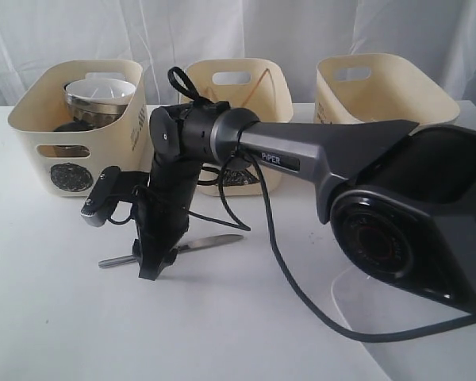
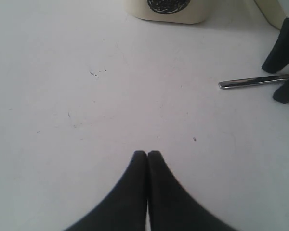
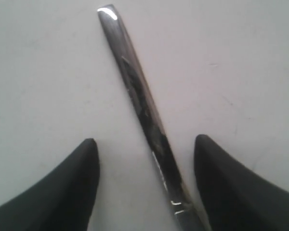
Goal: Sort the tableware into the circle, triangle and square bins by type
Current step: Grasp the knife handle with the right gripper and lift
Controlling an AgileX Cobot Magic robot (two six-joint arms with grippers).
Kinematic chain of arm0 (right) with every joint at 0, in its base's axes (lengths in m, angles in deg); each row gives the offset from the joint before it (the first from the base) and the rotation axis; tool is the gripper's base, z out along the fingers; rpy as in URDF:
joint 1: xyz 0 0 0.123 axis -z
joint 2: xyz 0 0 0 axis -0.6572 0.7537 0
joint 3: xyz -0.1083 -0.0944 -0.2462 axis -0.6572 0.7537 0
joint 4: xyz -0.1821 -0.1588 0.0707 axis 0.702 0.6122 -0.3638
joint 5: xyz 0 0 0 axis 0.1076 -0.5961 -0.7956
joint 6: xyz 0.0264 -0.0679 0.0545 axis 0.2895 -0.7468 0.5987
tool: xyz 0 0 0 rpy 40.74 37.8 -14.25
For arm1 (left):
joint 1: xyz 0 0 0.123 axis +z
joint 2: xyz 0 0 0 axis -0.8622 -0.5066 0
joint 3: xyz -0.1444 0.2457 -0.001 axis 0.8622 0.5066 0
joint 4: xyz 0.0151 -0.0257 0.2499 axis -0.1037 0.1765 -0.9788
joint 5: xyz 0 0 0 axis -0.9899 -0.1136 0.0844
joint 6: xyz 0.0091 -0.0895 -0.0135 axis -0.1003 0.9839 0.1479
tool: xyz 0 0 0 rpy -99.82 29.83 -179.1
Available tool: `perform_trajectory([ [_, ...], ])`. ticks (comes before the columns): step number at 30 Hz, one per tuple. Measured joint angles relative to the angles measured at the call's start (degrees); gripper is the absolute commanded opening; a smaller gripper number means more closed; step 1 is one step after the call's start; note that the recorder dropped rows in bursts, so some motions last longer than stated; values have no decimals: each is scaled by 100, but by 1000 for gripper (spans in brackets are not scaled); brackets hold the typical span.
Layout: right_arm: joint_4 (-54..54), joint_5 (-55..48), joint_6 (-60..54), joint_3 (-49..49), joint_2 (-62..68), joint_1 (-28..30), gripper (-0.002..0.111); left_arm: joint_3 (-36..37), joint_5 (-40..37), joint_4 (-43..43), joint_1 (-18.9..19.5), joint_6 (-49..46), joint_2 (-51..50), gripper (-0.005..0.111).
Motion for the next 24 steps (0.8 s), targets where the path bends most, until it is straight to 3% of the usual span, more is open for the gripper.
perform_trajectory([
  [6, -285, -803, 0, -34, -35, 0, 55, 0, 0, 0, 0, 0, 0, 0],
  [11, -326, -893, -132, -34, -35, 0, 27, 0, 0, 0, 0, 0, 0, 0],
  [13, -147, -893, 57, -34, 7, 0, 26, 0, 0, 0, 0, 0, 0, 0],
  [17, 494, -918, 1542, -113, 123, -49, 26, 0, 0, 0, 0, 0, 0, 0],
  [24, 621, -982, 1803, -176, 190, -49, 23, 0, 0, 0, 0, 0, 0, 0],
])
